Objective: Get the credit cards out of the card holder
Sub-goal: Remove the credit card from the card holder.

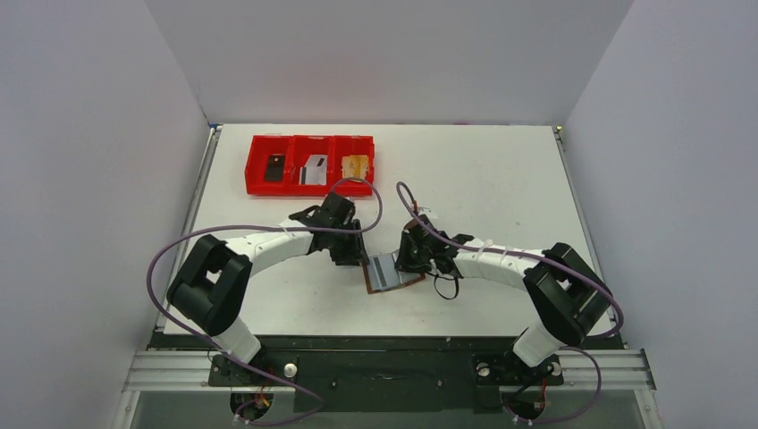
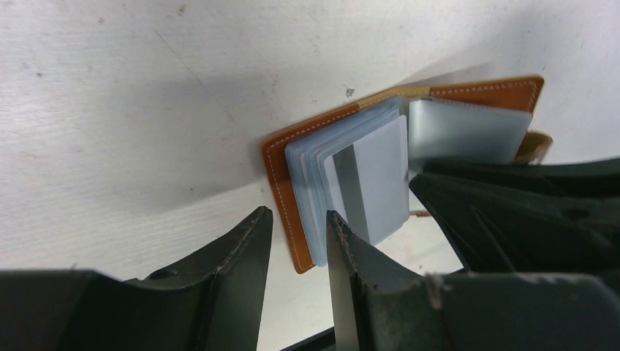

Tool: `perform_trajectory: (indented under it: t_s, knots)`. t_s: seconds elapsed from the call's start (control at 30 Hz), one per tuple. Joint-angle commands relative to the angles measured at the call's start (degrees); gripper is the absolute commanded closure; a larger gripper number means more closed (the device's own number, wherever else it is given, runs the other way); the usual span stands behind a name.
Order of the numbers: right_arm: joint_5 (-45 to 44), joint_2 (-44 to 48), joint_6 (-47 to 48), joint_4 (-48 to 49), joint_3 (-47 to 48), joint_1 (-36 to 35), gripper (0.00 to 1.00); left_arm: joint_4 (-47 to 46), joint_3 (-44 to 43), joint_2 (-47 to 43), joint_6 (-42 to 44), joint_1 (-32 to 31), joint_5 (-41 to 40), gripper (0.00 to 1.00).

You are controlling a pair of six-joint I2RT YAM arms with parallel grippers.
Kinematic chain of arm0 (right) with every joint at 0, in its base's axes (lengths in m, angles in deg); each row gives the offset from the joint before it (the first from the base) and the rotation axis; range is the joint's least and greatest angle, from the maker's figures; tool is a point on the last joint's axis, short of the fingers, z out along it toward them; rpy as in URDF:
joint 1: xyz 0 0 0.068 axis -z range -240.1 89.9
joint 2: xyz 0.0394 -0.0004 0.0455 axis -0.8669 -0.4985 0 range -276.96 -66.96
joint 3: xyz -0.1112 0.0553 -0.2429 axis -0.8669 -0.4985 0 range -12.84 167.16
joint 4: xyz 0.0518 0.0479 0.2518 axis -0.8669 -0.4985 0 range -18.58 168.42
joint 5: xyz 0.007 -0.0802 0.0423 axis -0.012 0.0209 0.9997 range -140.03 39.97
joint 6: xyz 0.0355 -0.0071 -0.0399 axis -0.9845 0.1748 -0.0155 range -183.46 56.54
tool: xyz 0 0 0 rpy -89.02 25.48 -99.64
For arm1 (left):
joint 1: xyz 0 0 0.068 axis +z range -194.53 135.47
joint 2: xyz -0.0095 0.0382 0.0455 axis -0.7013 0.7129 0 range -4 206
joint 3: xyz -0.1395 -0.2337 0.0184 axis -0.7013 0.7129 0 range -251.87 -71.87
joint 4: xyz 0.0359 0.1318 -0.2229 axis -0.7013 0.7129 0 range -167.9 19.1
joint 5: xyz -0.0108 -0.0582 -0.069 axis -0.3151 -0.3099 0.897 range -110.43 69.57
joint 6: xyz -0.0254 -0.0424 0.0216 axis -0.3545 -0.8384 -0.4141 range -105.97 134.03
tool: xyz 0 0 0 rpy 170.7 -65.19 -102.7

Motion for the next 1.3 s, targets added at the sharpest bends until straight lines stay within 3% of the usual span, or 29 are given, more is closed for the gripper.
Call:
perform_trajectory:
  t_s: [0.0,0.5,0.7,0.93,1.27]
  knots:
    - [7.7,1.7,-1.2,9.2,-3.7,3.1,0.81,-1.9,-2.1,-1.5,1.3,-1.6,2.1,0.69]
    - [17.3,-1.1,-12.3,30.0,-15.1,5.9,0.79,-0.3,-5.7,2.5,2.7,-4.9,1.5,0.70]
    - [18.5,-2.4,-16.3,36.8,-18.1,6.3,0.78,2.8,-7.1,4.1,3.4,-5.5,-1.5,0.80]
    - [19.7,-4.6,-18.5,42.3,-19.8,7.0,0.78,4.6,-6.9,3.2,3.9,-5.7,-4.3,0.82]
    - [21.8,-6.9,-21.2,49.3,-22.1,8.5,0.83,5.0,-7.3,6.6,3.1,-6.8,-5.8,0.94]
